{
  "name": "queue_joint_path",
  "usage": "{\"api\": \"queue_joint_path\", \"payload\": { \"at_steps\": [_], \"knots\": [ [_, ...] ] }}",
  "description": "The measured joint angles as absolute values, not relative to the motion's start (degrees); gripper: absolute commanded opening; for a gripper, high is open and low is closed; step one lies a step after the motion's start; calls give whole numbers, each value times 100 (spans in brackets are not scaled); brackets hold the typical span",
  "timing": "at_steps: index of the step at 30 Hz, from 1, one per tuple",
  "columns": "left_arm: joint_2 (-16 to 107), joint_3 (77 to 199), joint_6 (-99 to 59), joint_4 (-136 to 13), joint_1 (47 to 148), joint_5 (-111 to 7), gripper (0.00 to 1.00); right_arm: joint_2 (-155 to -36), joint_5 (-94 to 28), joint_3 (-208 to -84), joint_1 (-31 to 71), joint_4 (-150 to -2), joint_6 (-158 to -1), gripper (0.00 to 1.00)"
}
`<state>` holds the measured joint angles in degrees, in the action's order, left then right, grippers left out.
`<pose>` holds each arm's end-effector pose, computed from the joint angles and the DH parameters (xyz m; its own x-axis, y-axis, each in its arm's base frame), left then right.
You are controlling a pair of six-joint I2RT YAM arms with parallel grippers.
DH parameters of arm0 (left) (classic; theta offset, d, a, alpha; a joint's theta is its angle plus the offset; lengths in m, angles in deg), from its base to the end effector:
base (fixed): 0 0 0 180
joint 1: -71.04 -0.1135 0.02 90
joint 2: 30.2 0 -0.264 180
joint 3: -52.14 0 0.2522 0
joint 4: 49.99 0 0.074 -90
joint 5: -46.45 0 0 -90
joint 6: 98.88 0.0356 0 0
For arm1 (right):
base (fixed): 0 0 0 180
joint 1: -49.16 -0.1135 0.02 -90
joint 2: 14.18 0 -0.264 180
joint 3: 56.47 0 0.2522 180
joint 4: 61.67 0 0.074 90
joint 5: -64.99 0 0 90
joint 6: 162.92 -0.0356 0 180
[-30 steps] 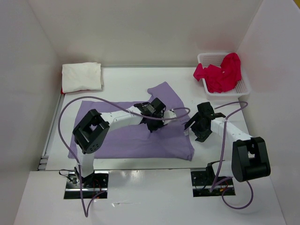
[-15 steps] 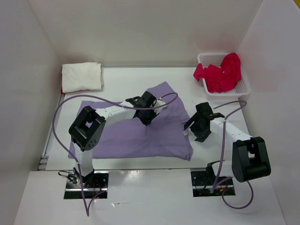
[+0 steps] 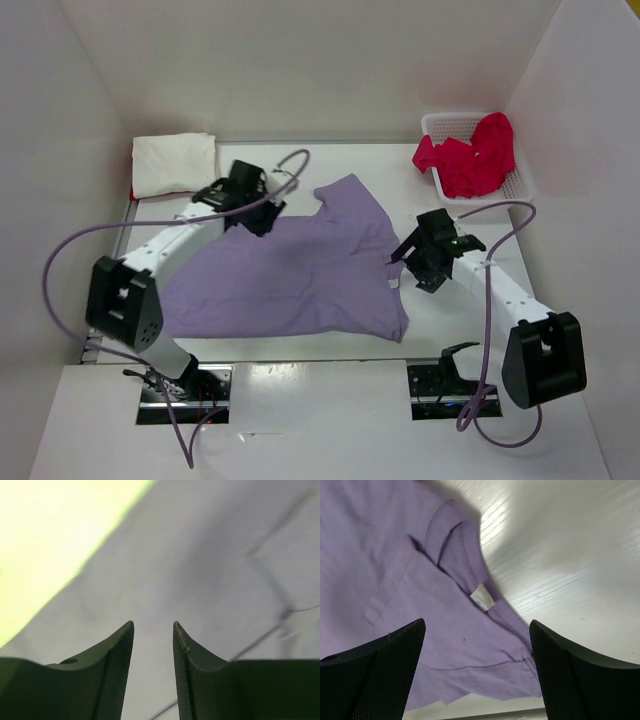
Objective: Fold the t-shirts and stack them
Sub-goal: Fold the flattened tshirt in 1/3 of the way
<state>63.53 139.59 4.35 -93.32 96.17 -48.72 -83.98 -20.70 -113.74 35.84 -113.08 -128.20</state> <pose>0.3235 -0.1553 0.2660 -0.5624 0.5155 -0.6465 0.6210 0.7796 0.0815 0.2178 0.0488 0.2082 -0.6603 0.6859 -0.3057 0.6060 0.7271 0.3226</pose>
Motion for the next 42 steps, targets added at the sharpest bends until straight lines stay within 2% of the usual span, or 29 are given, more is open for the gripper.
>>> {"api": "queue_joint_path", "payload": {
  "at_steps": [4, 9, 12, 16, 22, 25, 26, 28, 29, 31, 32, 34, 35, 37, 40, 42],
  "knots": [
    [5317, 13559, 739, -9493, 8530, -4601, 45, -8212, -1921, -11387, 3020, -11620, -13137, 90],
    [4539, 12034, 1209, -9830, 7118, -3960, 46, -7877, -2013, -10753, 1743, -11972, -13966, 95],
    [4528, 11341, 1388, -10217, 6937, -3600, 47, -7860, -2081, -10552, 1149, -12226, -14436, 99],
    [4397, 10744, 1624, -10357, 6891, -3047, 49, -7818, -2100, -10544, 620, -12372, -14916, 99],
    [4205, 9990, 1974, -10151, 6738, -2148, 53, -8304, -2059, -10544, 404, -12317, -15220, 100],
    [4205, 9778, 2149, -9992, 6731, -1949, 54, -8937, -2008, -10581, 393, -12250, -15207, 89],
    [4209, 9756, 2227, -9944, 6725, -1925, 54, -9058, -2013, -10662, 390, -12254, -15174, 79],
    [4264, 9750, 2363, -9815, 6655, -1893, 54, -9152, -2002, -10738, 373, -12217, -15150, 66],
    [4347, 9747, 2422, -9729, 6581, -1873, 51, -9156, -1993, -10745, 364, -12204, -15139, 51],
    [4568, 9752, 2610, -9583, 6382, -1759, 44, -9108, -1971, -10727, 353, -12160, -15131, 37],
    [4644, 9752, 2726, -9541, 6266, -1702, 34, -9071, -1958, -10707, 353, -12118, -15146, 22],
    [4793, 9745, 2949, -9463, 6010, -1628, 24, -8944, -1945, -10629, 351, -12009, -15166, 8],
    [4843, 9741, 3047, -9443, 5888, -1613, 16, -8876, -1954, -10605, 347, -11983, -15203, 0],
    [4856, 9737, 3226, -9421, 5685, -1643, 11, -8773, -1973, -10589, 338, -11915, -15253, 0],
    [4749, 9697, 3469, -9423, 5490, -1742, 11, -8699, -1982, -10587, 279, -11863, -15301, 0],
    [4596, 9640, 3622, -9476, 5435, -1823, 16, -8666, -1982, -10579, 152, -11867, -15395, 7]
  ]
}}
